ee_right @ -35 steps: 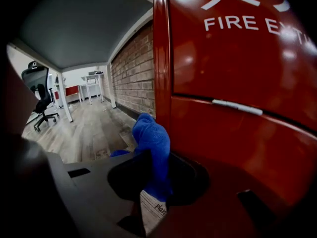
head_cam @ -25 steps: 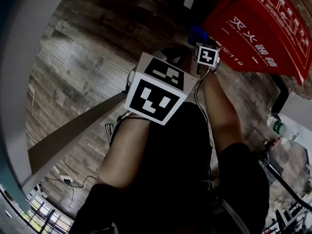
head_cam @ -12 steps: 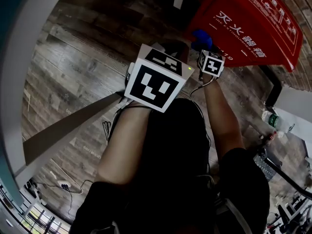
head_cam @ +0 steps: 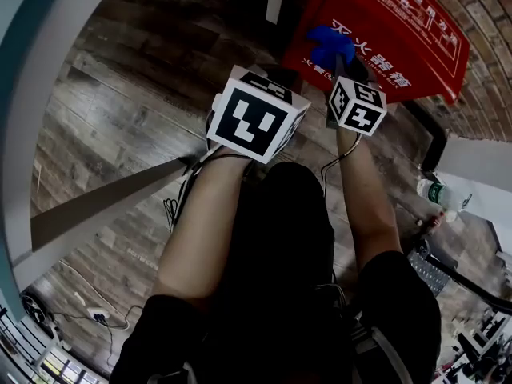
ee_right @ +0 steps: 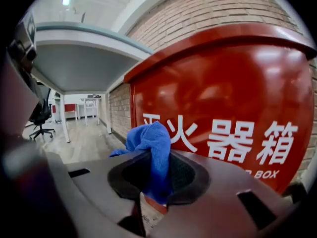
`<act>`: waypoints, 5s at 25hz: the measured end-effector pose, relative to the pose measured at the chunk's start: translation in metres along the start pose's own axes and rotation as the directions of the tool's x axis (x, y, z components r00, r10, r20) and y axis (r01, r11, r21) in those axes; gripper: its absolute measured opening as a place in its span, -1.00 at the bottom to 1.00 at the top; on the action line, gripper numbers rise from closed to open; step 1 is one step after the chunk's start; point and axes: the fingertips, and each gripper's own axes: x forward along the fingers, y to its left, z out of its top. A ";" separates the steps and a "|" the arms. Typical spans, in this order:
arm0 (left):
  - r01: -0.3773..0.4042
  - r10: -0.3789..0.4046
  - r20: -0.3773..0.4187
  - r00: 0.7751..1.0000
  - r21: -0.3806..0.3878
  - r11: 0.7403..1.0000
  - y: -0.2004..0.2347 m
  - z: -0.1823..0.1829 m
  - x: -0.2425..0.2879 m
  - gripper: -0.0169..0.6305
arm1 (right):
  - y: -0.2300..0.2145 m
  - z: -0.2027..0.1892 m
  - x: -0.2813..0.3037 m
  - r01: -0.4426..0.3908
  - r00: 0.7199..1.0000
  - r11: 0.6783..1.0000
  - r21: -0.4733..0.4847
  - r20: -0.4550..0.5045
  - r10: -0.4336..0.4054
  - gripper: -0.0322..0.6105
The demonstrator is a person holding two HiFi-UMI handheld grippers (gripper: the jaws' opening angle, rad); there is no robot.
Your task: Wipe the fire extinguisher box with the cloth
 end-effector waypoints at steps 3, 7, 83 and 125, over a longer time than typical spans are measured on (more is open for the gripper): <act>0.000 0.000 -0.005 1.000 0.013 1.000 -0.004 0.000 0.002 -0.92 | 0.001 0.031 -0.013 -0.017 0.998 0.999 0.033 0.055 0.015 -0.62; -0.003 0.003 -0.002 1.000 -0.001 1.000 -0.004 0.000 0.003 -0.92 | -0.001 0.066 -0.030 -0.027 0.993 0.998 0.062 0.119 0.019 -0.62; 0.071 -0.070 -0.039 0.997 0.010 0.997 0.012 -0.012 -0.003 -0.92 | -0.036 -0.234 0.076 0.171 0.839 0.985 0.030 -0.528 -0.130 -0.62; 0.071 -0.068 -0.069 0.995 0.044 0.997 -0.002 -0.011 0.021 -0.92 | -0.091 0.033 -0.090 0.043 0.996 0.983 0.181 0.065 -0.056 -0.62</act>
